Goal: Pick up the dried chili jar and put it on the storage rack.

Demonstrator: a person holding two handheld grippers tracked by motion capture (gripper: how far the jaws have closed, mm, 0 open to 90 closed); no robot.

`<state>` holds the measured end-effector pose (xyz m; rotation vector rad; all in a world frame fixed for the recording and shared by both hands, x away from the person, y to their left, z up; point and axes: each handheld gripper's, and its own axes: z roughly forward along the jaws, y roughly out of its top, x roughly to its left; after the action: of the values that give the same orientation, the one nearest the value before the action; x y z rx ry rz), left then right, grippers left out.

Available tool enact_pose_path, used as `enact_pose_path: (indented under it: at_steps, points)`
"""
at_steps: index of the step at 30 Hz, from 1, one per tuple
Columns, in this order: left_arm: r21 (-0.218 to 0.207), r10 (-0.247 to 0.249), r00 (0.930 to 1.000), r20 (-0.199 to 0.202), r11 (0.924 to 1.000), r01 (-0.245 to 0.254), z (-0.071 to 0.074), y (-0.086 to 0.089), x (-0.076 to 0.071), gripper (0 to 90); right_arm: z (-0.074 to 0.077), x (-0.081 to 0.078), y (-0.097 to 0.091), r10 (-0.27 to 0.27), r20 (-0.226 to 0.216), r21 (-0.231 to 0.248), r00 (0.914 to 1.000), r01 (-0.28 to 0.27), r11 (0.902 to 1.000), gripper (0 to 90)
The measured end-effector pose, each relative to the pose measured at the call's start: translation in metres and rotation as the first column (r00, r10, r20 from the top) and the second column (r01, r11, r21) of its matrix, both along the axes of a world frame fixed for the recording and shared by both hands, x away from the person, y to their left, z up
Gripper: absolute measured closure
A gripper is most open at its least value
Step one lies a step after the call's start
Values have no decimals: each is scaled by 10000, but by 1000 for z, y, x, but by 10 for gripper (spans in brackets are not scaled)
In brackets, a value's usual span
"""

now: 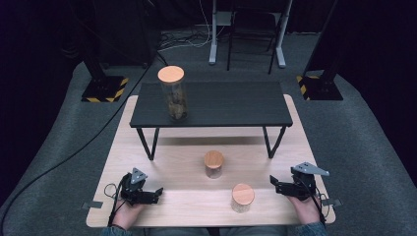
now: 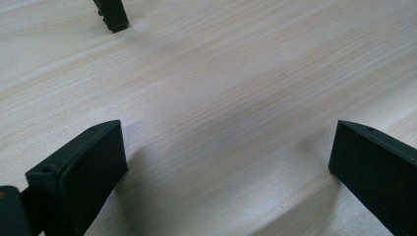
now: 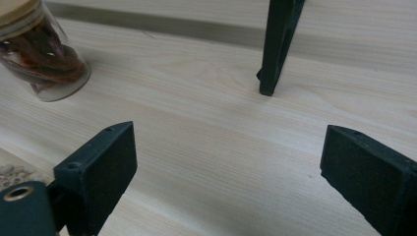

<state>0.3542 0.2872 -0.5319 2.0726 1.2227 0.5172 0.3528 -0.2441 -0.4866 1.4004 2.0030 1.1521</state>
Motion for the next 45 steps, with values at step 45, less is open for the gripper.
enact_pose_path:
  at_steps: [45]
  points:
    - [6,2,10000,-6,10000,-2,0,0,0,6,48,10,90,1796,382,92,9830,-1800,9836,64]
